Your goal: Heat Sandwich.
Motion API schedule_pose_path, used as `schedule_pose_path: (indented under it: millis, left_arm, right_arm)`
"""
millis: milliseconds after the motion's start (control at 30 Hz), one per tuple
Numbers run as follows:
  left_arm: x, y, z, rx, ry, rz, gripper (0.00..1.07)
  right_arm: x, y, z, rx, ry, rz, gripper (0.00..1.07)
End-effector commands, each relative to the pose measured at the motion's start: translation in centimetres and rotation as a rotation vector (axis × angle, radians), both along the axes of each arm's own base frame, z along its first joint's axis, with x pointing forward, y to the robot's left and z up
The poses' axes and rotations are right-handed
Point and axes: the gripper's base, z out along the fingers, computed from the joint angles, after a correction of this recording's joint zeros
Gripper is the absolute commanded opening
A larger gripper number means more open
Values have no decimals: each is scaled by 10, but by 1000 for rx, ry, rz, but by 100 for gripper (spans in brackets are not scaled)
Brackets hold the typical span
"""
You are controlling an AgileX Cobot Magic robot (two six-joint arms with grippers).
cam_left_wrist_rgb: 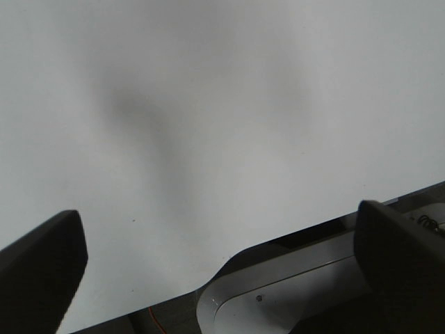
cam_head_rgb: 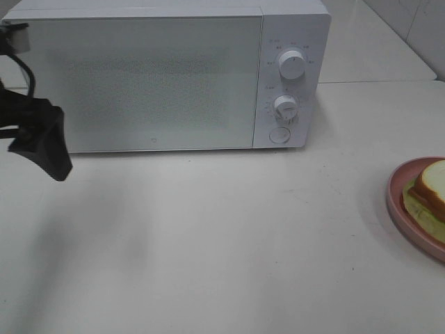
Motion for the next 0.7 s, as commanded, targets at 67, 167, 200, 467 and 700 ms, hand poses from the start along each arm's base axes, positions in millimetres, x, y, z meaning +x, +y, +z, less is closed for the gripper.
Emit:
schedule_pose_path:
  millis: [67, 167, 200, 467, 700]
  left_arm:
    - [-5, 22, 0, 10, 11, 42, 98]
    - [-16, 49, -5, 15, 31, 127, 98]
    - [-20, 54, -6, 15, 37, 142, 98]
    - [-66, 85, -15, 40, 34, 239, 98]
    - [-100, 89, -10, 60, -47, 263, 98]
  right_arm:
    - [-4, 0, 1, -10, -40, -5, 76]
    - [-4, 0, 1, -10, -40, -5, 76]
    - [-4, 0, 1, -10, -40, -5, 76]
    - [-4, 0, 1, -10, -40, -5, 75]
    - [-4, 0, 1, -10, -40, -5, 75]
